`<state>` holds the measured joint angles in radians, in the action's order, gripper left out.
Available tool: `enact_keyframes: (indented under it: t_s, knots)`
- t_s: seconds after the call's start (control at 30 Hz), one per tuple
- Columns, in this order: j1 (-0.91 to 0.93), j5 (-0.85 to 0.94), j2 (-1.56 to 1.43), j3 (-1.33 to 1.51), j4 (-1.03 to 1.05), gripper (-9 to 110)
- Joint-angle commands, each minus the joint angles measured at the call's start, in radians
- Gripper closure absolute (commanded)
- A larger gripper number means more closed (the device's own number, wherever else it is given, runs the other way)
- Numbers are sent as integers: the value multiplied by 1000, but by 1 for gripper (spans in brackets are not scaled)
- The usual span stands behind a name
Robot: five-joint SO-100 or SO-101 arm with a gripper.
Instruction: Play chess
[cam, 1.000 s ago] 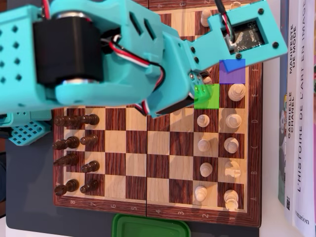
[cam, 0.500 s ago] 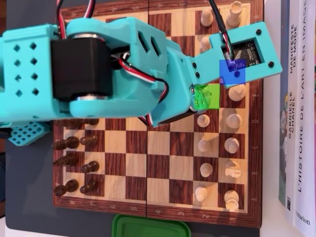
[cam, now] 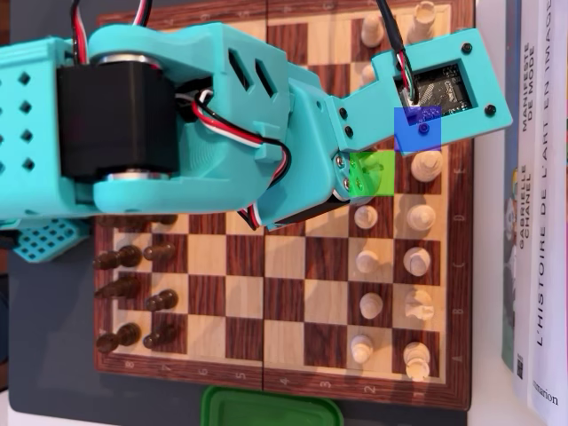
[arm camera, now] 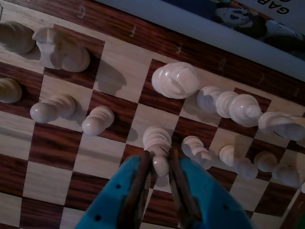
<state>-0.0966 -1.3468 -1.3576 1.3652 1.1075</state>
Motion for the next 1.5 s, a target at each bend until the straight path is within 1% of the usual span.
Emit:
enact_keyframes:
  t_s: [0.0, 0.33, 0.5, 1.47]
  knots:
    - [-3, -6, -55, -15, -11, 97]
    - [-3, -8, -54, -9, -12, 97]
    - [-18, -8, -61, 64, -86, 97]
    - [-9, -8, -63, 71, -86, 97]
